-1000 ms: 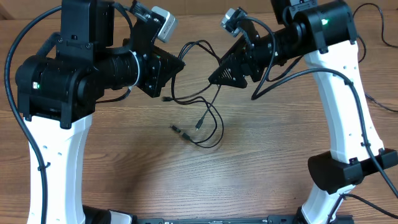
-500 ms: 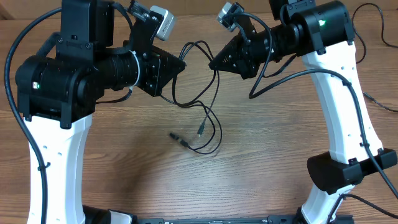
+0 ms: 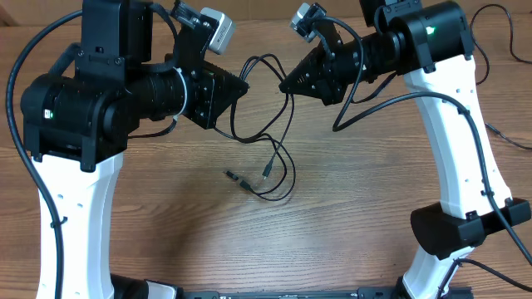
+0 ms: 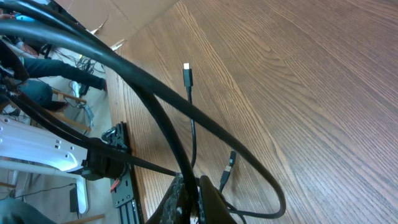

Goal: Untangle cables

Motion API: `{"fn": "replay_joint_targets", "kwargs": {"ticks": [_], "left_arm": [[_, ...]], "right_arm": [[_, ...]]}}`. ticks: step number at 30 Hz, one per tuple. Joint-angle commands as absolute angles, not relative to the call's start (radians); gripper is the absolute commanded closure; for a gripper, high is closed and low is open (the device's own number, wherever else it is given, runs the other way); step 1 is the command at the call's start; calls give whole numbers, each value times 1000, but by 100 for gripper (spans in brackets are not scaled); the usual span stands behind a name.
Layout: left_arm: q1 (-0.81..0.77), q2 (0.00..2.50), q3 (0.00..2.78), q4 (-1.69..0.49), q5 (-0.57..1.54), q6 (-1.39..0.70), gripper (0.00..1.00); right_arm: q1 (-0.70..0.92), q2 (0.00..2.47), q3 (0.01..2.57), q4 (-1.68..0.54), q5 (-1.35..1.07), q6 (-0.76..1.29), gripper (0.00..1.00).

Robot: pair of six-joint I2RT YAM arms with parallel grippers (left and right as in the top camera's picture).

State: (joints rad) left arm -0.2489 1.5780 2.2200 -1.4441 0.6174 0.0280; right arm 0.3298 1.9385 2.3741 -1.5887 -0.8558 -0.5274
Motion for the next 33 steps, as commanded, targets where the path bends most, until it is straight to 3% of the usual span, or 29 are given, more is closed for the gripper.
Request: {"fn": "replay_joint_targets", "kwargs": {"ticks": [1, 12, 17, 26, 33], "left_arm": [[-255, 1575, 2227, -1439, 619, 22, 92], [-255, 1576, 2227, -1439, 590, 22, 96], [-255, 1576, 2227, -1441, 467, 17, 96], [-255, 1576, 2227, -1486, 19, -188, 96], [-255, 1576, 2227, -1497, -152, -278, 96]], "right_arm": [[334, 1926, 2374, -1584, -853, -524, 96], [334, 1926, 2374, -1584, -853, -524, 96], [334, 1926, 2374, -1584, -819, -518, 96], [292, 1924, 2378, -1504, -394, -98, 96], [199, 1869, 2416, -1493, -277, -3, 96]]}}
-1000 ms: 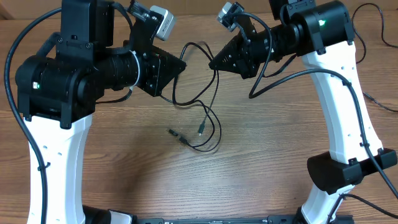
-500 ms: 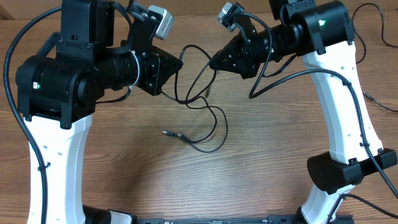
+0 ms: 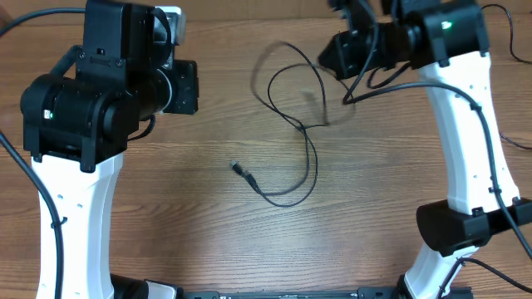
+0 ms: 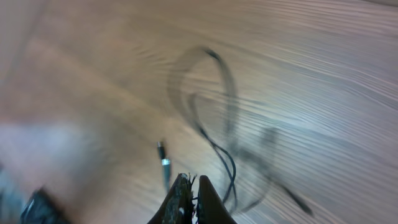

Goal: Untangle cables

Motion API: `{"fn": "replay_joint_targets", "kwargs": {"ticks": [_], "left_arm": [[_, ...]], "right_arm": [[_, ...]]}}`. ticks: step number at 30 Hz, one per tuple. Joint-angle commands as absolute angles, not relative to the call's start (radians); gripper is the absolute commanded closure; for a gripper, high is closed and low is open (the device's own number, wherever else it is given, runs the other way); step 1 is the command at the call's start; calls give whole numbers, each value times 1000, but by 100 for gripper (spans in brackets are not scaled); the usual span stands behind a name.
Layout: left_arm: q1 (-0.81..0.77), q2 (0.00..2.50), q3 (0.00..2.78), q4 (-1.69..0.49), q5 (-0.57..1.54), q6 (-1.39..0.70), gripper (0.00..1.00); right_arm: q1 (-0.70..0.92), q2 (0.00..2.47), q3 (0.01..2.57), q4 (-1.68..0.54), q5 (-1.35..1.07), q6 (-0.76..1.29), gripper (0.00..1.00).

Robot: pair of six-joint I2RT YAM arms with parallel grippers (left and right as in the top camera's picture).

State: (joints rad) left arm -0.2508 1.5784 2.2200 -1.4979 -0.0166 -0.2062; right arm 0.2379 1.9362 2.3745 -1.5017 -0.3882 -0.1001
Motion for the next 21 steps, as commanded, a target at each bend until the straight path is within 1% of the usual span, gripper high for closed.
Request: {"fn": "replay_joint_targets", "kwargs": {"ticks": [1, 6, 12, 18, 19, 20, 21], "left_arm": [[-255, 1576, 2227, -1494, -154, -278, 96], [-255, 1578, 2227, -1484, -153, -284, 96], [-255, 1592, 2226, -1486, -135, -293, 96], [-257, 1637, 2225, -1498, -128, -293, 96], [-257, 1647, 2225, -1501, -118, -293, 96], [-257, 1657, 2225, -1504, -105, -293, 96], [-257, 1664, 2225, -1507, -99, -293, 96]], "right_arm": [[186, 1857, 2424, -1494, -264, 2, 96], [140, 1787, 2455, -1494, -200, 1, 96], [135, 1689, 2474, -1491, -42, 5, 96], [135, 1718, 2438, -1526, -43, 64, 96], [135, 1733, 2420, -1528, -51, 67, 72], [135, 1756, 2392, -1527, -54, 83, 34], [135, 1770, 2375, -1526, -57, 83, 9]]}}
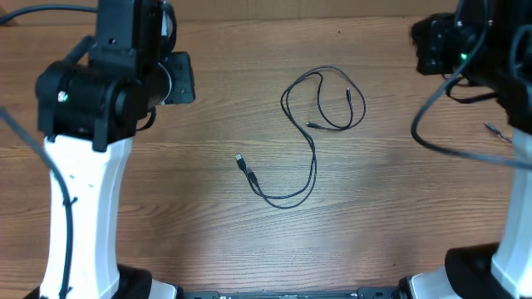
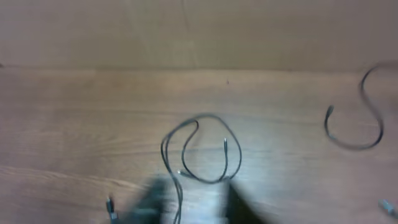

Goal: Untangle cables

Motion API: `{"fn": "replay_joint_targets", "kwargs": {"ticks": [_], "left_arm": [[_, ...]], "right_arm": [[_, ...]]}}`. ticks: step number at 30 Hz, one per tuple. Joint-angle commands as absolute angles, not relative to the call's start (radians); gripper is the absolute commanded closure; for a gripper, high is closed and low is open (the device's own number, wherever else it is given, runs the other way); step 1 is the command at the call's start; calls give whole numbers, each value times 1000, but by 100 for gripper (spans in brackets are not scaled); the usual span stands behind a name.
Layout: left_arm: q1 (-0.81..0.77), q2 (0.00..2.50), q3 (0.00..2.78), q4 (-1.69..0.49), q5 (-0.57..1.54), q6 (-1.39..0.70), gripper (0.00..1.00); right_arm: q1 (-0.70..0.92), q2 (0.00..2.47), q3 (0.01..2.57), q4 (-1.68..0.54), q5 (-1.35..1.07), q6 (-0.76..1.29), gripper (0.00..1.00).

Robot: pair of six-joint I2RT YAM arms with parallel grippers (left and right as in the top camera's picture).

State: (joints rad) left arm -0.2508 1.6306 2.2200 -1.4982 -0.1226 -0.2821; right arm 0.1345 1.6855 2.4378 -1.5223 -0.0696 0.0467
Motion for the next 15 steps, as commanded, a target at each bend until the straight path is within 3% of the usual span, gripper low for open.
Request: {"fn": "replay_joint_targets", "kwargs": {"ticks": [1, 15], "left_arm": [[-257, 1672, 2225, -1511, -94, -293, 96], [-257, 1689, 2224, -1530, -92, -292, 96]], "right_arm": [[136, 1797, 2344, -1526, -63, 82, 0], [147, 2022, 1740, -1134, -212, -159, 0]]}}
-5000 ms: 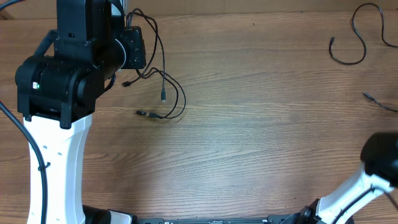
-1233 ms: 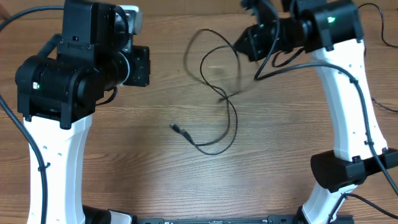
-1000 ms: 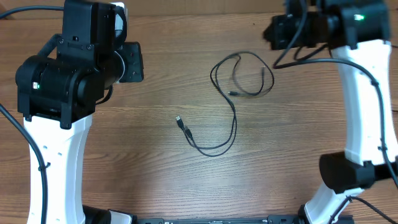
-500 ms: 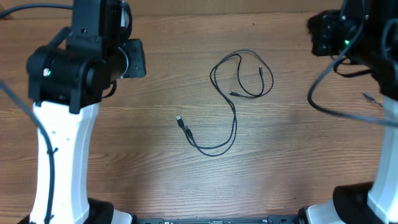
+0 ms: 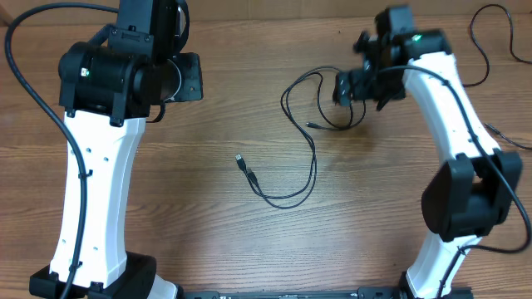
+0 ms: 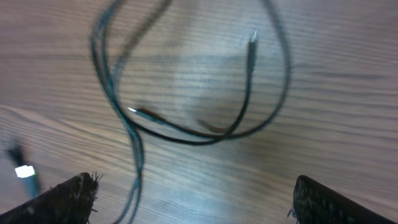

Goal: Untangle cables

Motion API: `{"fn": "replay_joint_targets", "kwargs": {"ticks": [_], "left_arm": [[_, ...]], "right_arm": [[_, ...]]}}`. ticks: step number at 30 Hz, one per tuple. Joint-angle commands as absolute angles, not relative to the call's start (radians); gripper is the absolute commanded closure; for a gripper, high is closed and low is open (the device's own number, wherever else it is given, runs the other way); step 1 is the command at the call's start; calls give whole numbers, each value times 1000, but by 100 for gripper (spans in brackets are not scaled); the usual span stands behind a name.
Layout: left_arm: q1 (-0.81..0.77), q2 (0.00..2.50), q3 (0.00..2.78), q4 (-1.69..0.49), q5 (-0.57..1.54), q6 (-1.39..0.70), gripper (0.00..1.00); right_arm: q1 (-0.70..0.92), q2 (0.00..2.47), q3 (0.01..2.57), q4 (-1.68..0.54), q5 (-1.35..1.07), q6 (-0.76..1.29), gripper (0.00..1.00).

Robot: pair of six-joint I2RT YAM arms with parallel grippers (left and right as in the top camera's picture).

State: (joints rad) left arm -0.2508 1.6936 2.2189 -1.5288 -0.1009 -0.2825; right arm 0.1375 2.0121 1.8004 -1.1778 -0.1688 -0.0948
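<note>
Thin black cables lie on the wooden table: a loop at the back, with a strand running down and curving to a plug. My right gripper hangs over the loop's right side. In the right wrist view the right gripper is wide open, its fingertips at the bottom corners. The loop and two loose cable ends lie beneath it, untouched. My left gripper is at the back left, away from the cables, and its jaws do not show.
Another black cable curls at the table's back right corner, and a small cable end lies near the right edge. The arms' own black hoses hang beside their white columns.
My right gripper was up at the back right corner, away from the cables. It now hangs open over the right side of the loop. The cables lie as they did.
At first both grippers held the cables lifted between them at the back. Then the left arm stood withdrawn to the left and the right gripper alone was shut on the hanging cables. Later the cables lay on the table with the right arm far right; now it is back over them.
</note>
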Motion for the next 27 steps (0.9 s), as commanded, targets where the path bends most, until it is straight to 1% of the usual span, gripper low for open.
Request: {"fn": "replay_joint_targets", "kwargs": {"ticks": [1, 3, 8, 10, 14, 17, 24, 25, 26, 27], "left_arm": [[-257, 1689, 2224, -1529, -92, -292, 96], [-257, 1689, 2224, -1530, -92, -292, 96], [-257, 1689, 2224, -1530, -92, -292, 96], [-257, 1689, 2224, -1530, -92, -292, 96], [-257, 1689, 2224, -1530, -77, -293, 96], [-257, 1689, 2224, -1531, -77, -293, 96], [-257, 1689, 2224, -1548, -77, -292, 96], [-257, 1689, 2224, -1548, -77, -292, 96], [-257, 1689, 2224, -1548, -77, -292, 96], [-257, 1689, 2224, -1549, -77, -292, 96]], "right_arm": [[152, 2032, 1711, -1105, -214, -175, 0], [165, 2056, 1676, -1061, -216, -196, 0], [204, 2067, 1674, -1061, -333, -335, 0], [232, 2067, 1674, -1052, -340, -373, 0], [278, 2081, 1674, -976, -213, -359, 0], [287, 2098, 1674, -886, -69, -292, 0], [267, 2142, 1674, -815, -90, -288, 0], [265, 2155, 1674, -815, -91, -288, 1], [264, 2161, 1674, -818, -91, -288, 7], [263, 2172, 1674, -824, -91, -287, 17]]}}
